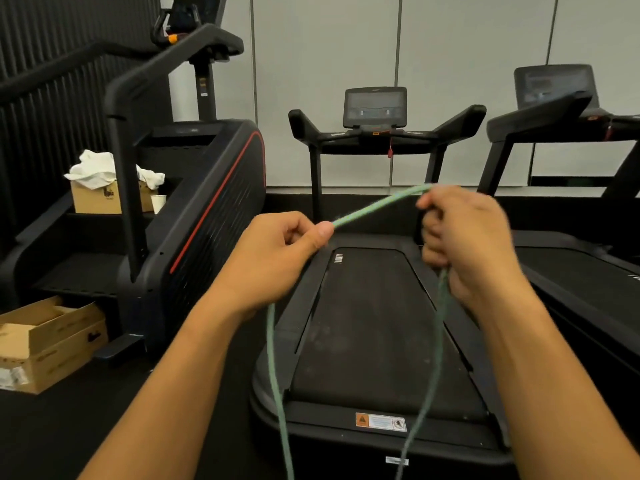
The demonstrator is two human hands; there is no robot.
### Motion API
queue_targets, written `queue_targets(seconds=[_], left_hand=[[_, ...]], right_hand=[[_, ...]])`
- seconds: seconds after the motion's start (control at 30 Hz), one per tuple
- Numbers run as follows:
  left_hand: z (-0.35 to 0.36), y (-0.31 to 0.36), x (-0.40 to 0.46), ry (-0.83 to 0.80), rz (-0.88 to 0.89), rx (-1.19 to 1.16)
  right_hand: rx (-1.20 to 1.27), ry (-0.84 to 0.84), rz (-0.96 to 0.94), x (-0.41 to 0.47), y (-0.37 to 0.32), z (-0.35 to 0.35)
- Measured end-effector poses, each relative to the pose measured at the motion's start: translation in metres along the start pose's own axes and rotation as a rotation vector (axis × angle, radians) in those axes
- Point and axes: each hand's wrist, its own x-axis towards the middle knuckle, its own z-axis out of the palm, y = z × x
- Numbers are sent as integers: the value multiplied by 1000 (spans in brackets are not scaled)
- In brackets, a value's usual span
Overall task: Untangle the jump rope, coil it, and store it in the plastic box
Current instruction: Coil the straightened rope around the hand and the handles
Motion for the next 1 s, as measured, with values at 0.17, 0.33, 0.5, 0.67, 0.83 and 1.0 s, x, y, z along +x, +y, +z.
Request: queue_targets(seconds=[0.17,0.33,0.5,0.67,0.83,1.0], left_hand=[[-5,-1,4,103,25,-149],[15,8,3,103,140,23],[6,8,2,104,23,-84],[-10,2,3,151,-34,-112],[7,-4,6,163,23,-70],[24,-2,2,93,39,16]], right_hand=[[-431,-114,-94,-1,-3,-3],[-592,-522,-288,-30,0,34],[-662,-157,-453,-13,7,25],[-326,313,-205,18,11,-21],[-618,-172,-235,0,15,9],[-722,-459,-321,-20,26,41]])
